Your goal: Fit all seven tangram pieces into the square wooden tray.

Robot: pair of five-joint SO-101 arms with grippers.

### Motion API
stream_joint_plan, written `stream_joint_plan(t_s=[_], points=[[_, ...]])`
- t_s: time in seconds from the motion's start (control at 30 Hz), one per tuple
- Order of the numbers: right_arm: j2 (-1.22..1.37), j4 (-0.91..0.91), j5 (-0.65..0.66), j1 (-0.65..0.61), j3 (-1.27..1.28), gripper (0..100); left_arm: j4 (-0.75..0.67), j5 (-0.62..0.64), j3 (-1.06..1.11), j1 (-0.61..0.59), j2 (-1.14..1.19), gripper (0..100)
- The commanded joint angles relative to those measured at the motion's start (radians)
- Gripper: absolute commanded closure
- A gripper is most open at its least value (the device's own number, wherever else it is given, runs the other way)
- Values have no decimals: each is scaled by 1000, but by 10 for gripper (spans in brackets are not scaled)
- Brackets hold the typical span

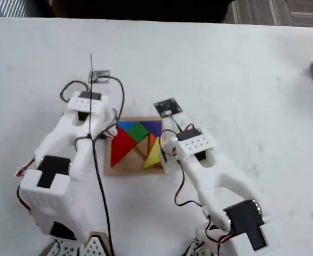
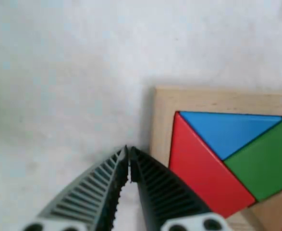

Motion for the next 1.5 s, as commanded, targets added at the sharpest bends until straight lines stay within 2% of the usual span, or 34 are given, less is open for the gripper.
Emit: stream_joint_plan(t_s=[0.0, 0.1, 0.2, 0.37, 0.53, 0.63, 0.8, 0.9, 0.97, 1.07, 1.47], points=[[-160, 110, 31, 19, -32, 979, -5, 9, -38, 45, -2, 954], [-257, 160, 49, 33, -8, 979, -6, 6, -38, 45, -2, 954], [-300, 122, 51, 122, 5, 979, -6, 6, -38, 45, -2, 954], [-213, -85, 44, 225, 3, 979, -6, 5, -38, 44, -2, 954], [-62, -321, 51, 232, 2, 975, -6, 5, -37, 42, -2, 954], [-2, -384, 52, 225, 2, 975, -6, 5, -37, 41, -2, 954], [7, -303, 74, 217, -23, 978, -31, 5, -9, 41, -12, 954], [7, -157, 120, 156, -57, 979, -32, 5, -9, 41, -12, 954], [7, -104, 92, 108, -71, 979, -31, 5, -9, 41, -12, 954], [7, -97, 71, 73, -71, 979, -31, 5, -9, 41, -12, 954], [16, -199, 71, 70, -75, 979, -32, 5, -9, 39, -12, 954]])
